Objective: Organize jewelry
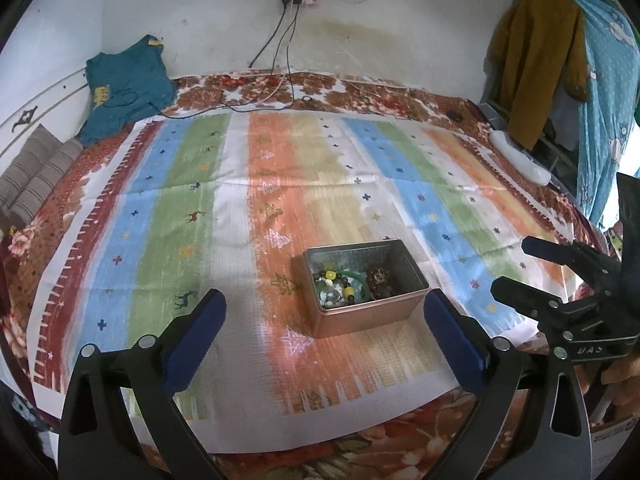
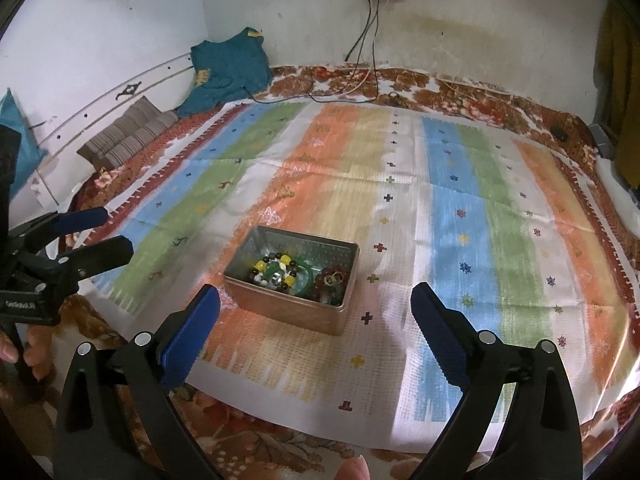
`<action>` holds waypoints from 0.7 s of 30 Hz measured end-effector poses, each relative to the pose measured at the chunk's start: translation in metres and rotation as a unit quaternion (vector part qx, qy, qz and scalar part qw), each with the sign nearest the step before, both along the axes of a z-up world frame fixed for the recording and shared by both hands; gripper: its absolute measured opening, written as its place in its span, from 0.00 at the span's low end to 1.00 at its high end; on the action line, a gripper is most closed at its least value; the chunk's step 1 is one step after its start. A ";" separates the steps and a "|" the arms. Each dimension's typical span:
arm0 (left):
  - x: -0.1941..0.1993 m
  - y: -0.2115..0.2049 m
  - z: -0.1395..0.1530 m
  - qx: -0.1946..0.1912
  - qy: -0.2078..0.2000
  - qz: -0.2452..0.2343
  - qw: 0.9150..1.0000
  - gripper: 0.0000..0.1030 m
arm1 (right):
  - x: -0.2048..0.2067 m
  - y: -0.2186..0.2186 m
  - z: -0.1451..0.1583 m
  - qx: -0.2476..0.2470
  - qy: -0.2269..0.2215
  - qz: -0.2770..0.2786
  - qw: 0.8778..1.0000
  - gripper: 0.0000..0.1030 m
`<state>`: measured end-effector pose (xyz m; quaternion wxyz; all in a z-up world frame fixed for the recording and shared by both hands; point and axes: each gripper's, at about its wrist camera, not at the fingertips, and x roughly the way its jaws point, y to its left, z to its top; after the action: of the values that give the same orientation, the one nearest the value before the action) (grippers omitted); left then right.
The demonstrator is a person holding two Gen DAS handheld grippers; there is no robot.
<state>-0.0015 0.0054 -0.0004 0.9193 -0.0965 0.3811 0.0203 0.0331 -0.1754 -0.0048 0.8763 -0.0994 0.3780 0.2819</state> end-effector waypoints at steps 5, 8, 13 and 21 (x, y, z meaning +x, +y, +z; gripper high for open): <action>-0.001 0.000 0.001 0.005 -0.002 -0.004 1.000 0.94 | 0.000 0.000 0.000 -0.002 -0.002 -0.004 1.000 0.94; -0.002 -0.002 0.000 0.007 -0.003 -0.004 1.000 0.94 | -0.001 0.001 0.000 -0.005 -0.005 -0.002 1.000 0.94; -0.003 -0.002 0.001 0.008 -0.003 -0.008 1.000 0.94 | -0.004 -0.001 0.000 -0.004 -0.007 -0.005 1.000 0.94; -0.007 -0.008 0.005 0.028 -0.010 -0.008 1.000 0.94 | -0.005 -0.006 0.004 0.009 -0.010 -0.011 1.000 0.94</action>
<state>-0.0084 -0.0025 0.0043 0.9256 -0.0678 0.3718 0.0222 0.0281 -0.1809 -0.0012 0.8837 -0.0899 0.3679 0.2749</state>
